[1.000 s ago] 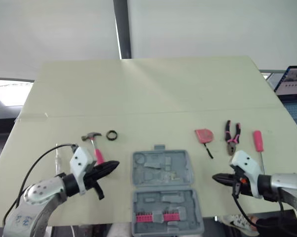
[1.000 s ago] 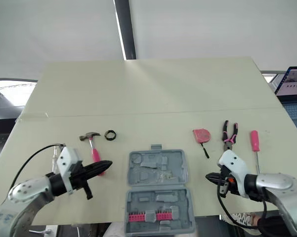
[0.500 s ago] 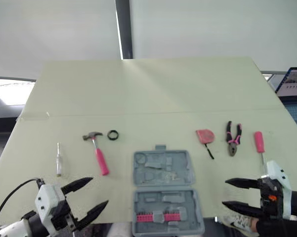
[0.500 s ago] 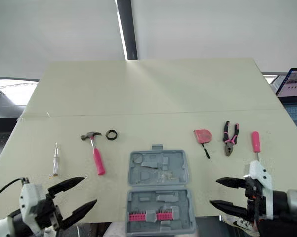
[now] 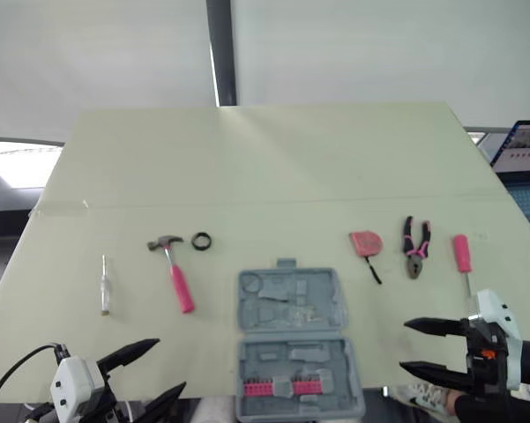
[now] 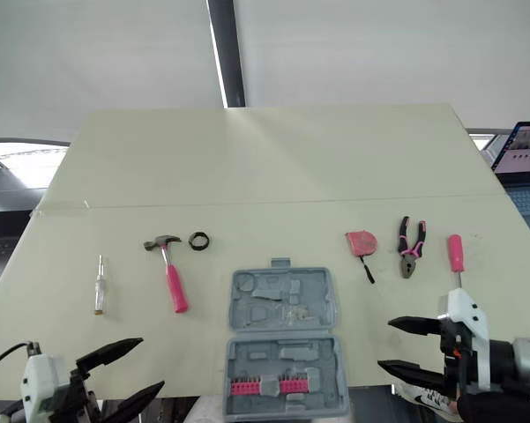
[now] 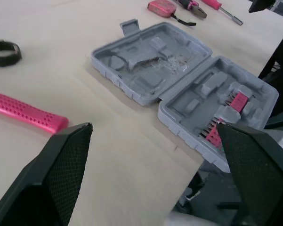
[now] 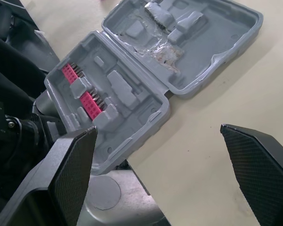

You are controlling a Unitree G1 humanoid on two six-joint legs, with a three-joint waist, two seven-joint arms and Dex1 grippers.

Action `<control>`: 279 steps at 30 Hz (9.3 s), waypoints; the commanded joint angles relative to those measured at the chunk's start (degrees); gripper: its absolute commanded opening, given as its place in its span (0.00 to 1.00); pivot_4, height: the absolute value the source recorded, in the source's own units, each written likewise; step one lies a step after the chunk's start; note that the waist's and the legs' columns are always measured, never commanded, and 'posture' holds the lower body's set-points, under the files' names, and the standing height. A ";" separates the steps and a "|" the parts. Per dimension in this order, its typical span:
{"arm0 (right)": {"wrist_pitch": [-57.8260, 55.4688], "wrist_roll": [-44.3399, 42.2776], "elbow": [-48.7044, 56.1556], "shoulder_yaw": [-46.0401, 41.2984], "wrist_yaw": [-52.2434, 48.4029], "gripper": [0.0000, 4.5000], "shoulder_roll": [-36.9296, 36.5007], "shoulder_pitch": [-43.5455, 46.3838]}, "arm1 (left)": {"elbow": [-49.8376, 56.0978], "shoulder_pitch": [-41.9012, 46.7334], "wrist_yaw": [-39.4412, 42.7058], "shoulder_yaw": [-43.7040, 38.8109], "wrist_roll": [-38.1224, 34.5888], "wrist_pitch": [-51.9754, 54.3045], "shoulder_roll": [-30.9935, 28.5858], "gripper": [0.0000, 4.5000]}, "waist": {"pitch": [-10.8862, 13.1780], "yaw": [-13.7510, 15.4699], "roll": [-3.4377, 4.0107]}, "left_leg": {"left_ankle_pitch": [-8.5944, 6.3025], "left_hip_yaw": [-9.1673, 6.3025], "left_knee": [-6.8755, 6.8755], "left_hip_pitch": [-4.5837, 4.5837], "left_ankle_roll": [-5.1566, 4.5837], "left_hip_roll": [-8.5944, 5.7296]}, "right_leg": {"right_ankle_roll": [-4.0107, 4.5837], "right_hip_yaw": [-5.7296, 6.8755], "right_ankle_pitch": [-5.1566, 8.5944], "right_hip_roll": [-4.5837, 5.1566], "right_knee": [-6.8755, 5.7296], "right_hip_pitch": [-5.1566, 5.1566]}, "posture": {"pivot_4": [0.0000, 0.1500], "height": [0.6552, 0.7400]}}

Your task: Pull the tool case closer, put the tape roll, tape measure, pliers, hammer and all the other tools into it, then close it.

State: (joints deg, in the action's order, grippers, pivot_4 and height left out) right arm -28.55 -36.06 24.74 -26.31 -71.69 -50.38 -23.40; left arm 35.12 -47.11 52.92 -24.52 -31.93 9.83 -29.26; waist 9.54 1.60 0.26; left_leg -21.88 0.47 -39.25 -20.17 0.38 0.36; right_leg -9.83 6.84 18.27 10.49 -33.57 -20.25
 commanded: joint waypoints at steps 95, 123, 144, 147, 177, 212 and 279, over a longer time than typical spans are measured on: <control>8.14 -2.95 9.45 -0.43 12.15 1.00 5.95 1.73 | -43.90 97.84 -3.70 63.79 41.01 47.07 -10.83 0.01 | 0.25 -0.01 -0.39 | 0.04 -0.02 -0.31 -0.16 0.11 -0.06 | 0.00 -0.02 0.00 -0.04 -0.57 -0.30 | 1.00 0.97; 18.66 1.50 5.61 0.12 9.48 1.00 10.18 -3.73 | -16.76 81.62 11.68 31.37 11.20 54.16 -19.40 0.01 | 0.25 0.07 -0.39 | 0.02 -0.10 -0.42 -0.19 0.09 -0.01 | 0.00 -0.01 0.00 -0.02 -0.62 -0.28 | 1.00 0.97; 17.49 1.85 9.95 1.61 14.98 1.00 11.11 -4.90 | -26.27 87.75 10.77 50.17 14.72 43.19 -13.28 0.01 | 0.24 -0.01 -0.38 | 0.01 -0.05 -0.41 -0.16 0.07 -0.03 | 0.00 -0.02 0.00 -0.03 -0.62 -0.27 | 1.00 0.97; 17.10 1.95 10.40 2.12 15.67 1.00 11.13 -4.69 | -27.51 88.13 10.20 51.69 16.58 42.09 -12.02 0.01 | 0.24 0.03 -0.38 | 0.01 -0.05 -0.41 -0.17 0.07 -0.03 | 0.00 -0.02 0.00 -0.03 -0.62 -0.27 | 1.00 0.97; 15.87 1.07 12.10 1.33 17.70 1.00 10.75 -5.33 | -31.69 89.44 12.02 55.44 24.64 38.61 -9.16 0.16 | 0.24 0.01 -0.38 | 0.01 -0.05 -0.42 -0.17 0.06 -0.03 | 0.00 -0.01 0.00 -0.03 -0.62 -0.27 | 1.00 0.97; 16.26 0.94 10.89 0.31 16.86 1.00 10.44 -5.42 | -28.92 71.28 1.99 41.21 23.19 14.01 -4.86 0.25 | 0.23 0.02 -0.35 | 0.01 -0.06 -0.43 -0.16 0.06 -0.03 | 0.00 -0.01 0.00 -0.02 -0.61 -0.25 | 1.00 0.97; 10.25 4.60 5.03 5.30 19.11 1.00 10.06 -3.49 | -11.10 33.61 -1.04 13.94 7.99 15.43 -8.36 0.37 | 0.00 -0.56 -0.04 | 0.00 -0.01 -0.12 0.02 0.06 0.02 | 0.03 -0.01 0.01 -0.02 -0.46 -0.18 | 1.00 0.97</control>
State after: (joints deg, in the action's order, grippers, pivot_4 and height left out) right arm -18.73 -32.57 30.34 -21.39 -53.64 -40.62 -27.06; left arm 20.79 -10.38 52.07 -8.79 -24.71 28.06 -37.31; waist 9.54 1.04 0.22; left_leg -21.88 0.47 -39.38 -20.13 0.45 0.38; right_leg -9.80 6.81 18.29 10.48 -34.01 -20.43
